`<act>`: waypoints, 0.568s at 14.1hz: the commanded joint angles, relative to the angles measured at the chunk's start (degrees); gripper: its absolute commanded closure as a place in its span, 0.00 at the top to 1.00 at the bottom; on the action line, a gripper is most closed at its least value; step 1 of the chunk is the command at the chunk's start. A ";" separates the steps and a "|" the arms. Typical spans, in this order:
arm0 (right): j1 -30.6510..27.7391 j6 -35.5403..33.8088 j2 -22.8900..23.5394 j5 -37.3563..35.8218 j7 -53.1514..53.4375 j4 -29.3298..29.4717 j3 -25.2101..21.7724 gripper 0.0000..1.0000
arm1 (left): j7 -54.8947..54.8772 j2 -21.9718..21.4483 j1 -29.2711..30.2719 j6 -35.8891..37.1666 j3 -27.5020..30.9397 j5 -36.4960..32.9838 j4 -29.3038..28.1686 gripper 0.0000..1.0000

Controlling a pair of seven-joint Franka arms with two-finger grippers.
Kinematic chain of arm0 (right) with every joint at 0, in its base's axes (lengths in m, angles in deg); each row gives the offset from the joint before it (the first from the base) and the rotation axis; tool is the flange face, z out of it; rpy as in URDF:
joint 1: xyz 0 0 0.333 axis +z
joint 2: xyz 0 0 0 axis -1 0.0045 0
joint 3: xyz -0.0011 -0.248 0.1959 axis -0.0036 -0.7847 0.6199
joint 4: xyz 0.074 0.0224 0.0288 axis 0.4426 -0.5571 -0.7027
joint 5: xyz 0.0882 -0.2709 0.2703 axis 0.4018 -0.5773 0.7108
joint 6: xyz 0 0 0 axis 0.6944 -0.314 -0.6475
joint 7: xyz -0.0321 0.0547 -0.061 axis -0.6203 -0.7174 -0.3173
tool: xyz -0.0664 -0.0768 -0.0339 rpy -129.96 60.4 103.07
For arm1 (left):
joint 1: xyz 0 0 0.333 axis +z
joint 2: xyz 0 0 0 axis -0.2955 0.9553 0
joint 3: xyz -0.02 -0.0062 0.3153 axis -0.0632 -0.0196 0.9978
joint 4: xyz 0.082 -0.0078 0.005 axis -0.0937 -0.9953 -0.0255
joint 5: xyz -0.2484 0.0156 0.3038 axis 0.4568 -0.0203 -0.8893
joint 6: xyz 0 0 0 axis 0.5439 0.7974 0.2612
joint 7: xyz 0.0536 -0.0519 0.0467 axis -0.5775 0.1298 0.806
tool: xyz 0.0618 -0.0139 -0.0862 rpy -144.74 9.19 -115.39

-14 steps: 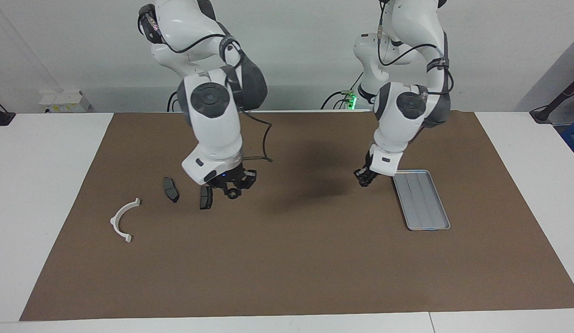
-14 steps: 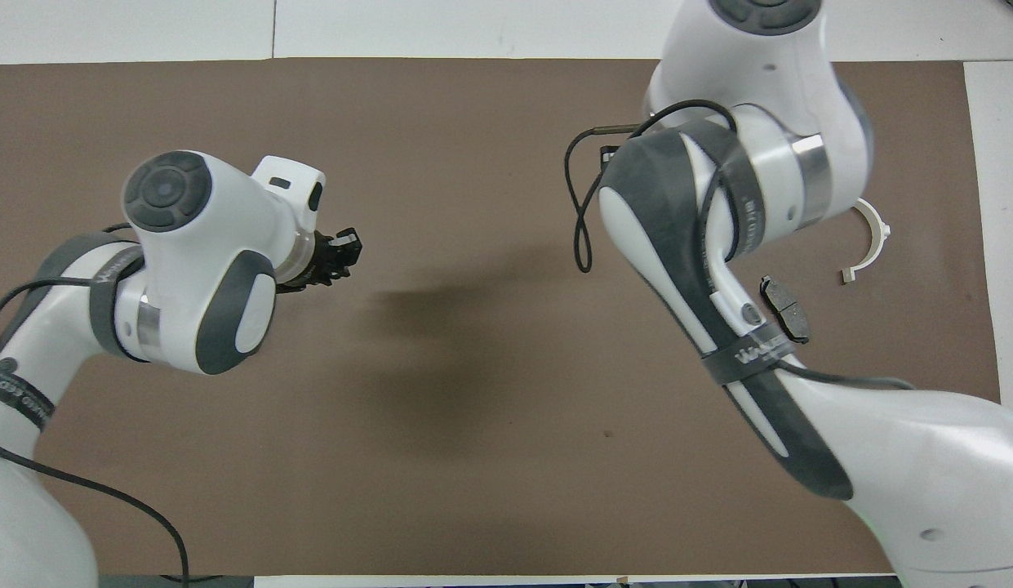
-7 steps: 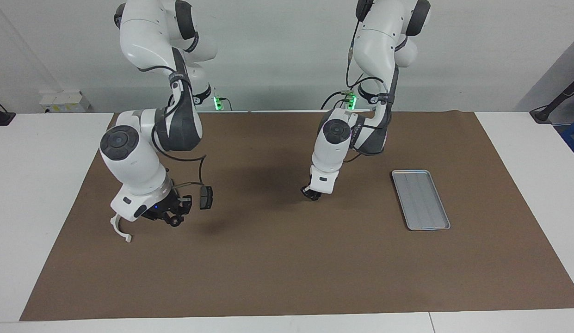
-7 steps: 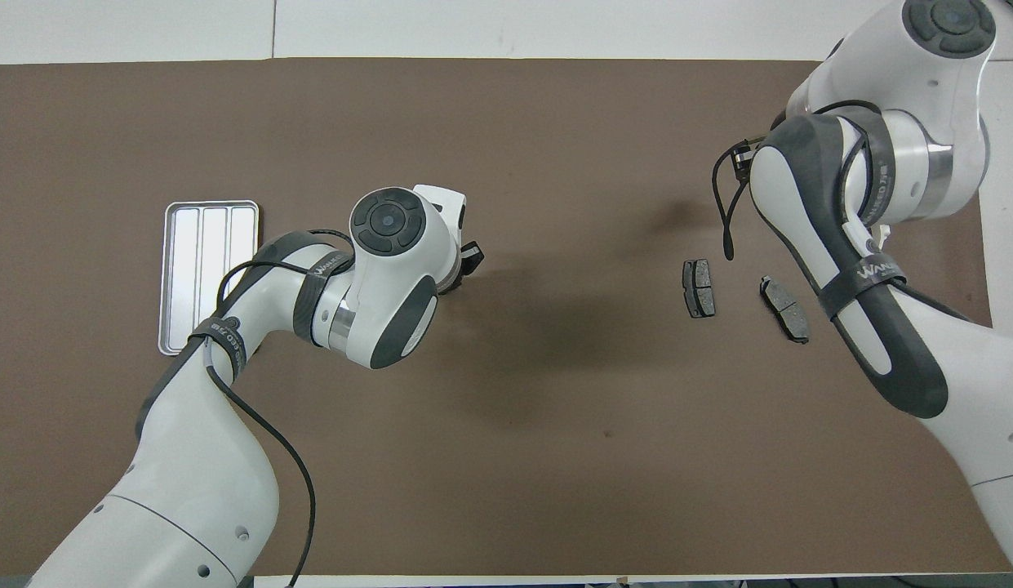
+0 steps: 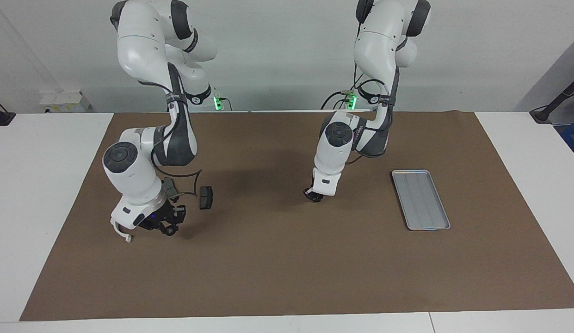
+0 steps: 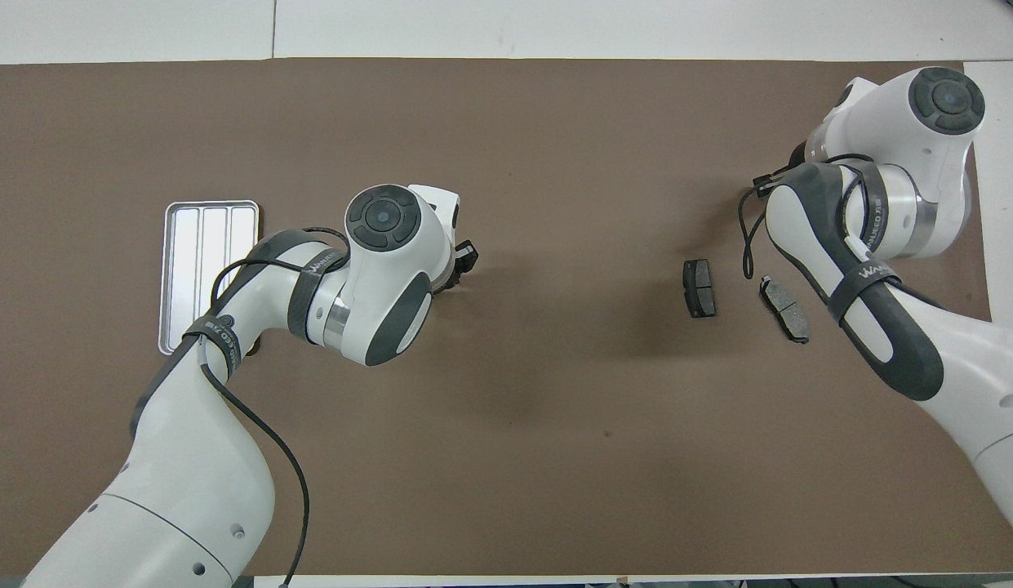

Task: Place bearing gear from tray to pile
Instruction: 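Release the second bearing mid-table and withdraw the left gripper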

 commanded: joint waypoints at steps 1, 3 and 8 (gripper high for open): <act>-0.50 1.85 0.37 -0.25 -1.10 -0.55 0.80 0.00 | -5.89 -11.19 7.00 8.80 1.33 -1.39 -2.35 1.00; -0.50 2.99 0.89 -0.25 -1.10 -0.55 0.80 0.00 | -19.39 -16.83 15.17 16.26 1.41 -1.39 -1.58 1.00; 0.37 2.12 0.38 -0.16 1.18 -0.82 0.71 0.96 | -37.99 -27.03 24.70 28.32 1.41 -1.39 -1.13 1.00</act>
